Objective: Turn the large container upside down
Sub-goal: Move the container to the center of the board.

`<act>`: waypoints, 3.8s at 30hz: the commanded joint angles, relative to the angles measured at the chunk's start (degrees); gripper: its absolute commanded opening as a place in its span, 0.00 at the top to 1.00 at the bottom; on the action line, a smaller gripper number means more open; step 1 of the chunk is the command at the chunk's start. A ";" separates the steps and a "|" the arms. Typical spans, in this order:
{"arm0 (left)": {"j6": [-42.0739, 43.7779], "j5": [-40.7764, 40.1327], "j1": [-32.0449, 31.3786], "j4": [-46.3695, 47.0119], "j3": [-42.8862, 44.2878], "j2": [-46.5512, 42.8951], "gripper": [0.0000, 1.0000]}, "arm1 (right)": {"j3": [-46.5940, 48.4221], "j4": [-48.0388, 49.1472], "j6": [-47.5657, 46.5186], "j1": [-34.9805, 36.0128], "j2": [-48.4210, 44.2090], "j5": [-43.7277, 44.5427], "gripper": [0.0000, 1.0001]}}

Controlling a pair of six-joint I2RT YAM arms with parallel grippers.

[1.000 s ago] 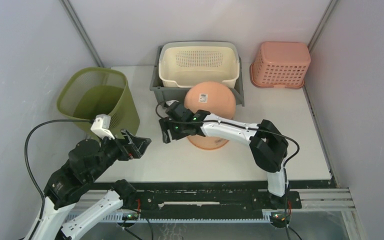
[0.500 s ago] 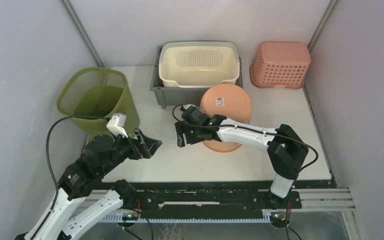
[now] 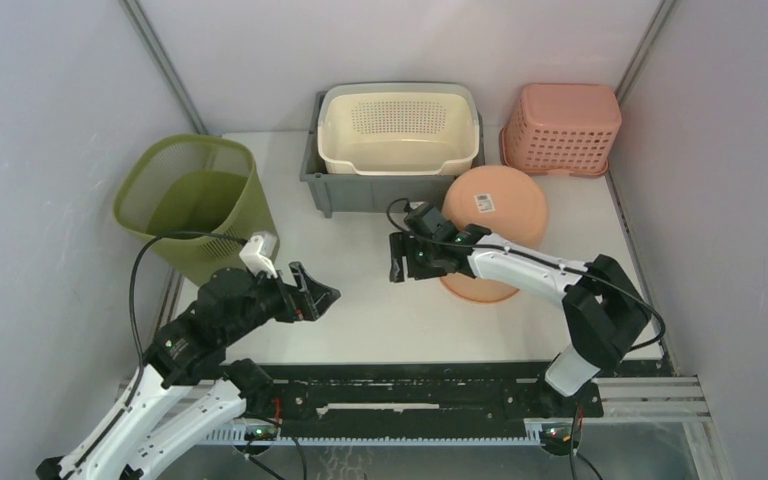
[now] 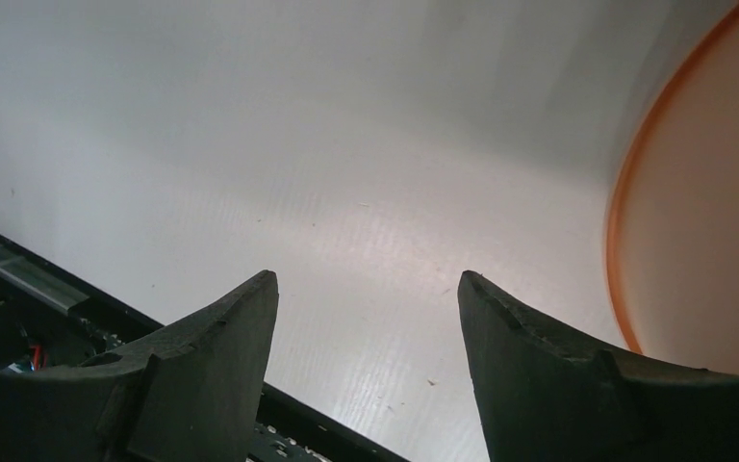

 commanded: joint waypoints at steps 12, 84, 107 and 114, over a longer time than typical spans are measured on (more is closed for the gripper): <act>-2.29 2.82 -0.11 12.38 -5.57 5.38 0.00 | -2.40 -1.07 -2.44 -9.81 -5.23 -2.15 0.23; -2.20 0.92 -0.11 13.32 -5.20 6.45 0.00 | -14.37 -7.68 -9.07 -27.25 -25.50 -7.13 0.21; -0.99 1.94 -0.12 14.78 -5.33 7.79 0.00 | -11.23 -6.44 -9.62 -37.40 -18.48 -6.97 0.21; -0.66 2.47 -0.11 15.09 -5.58 8.41 0.00 | -10.51 -6.48 -9.55 -38.77 -17.81 -7.50 0.21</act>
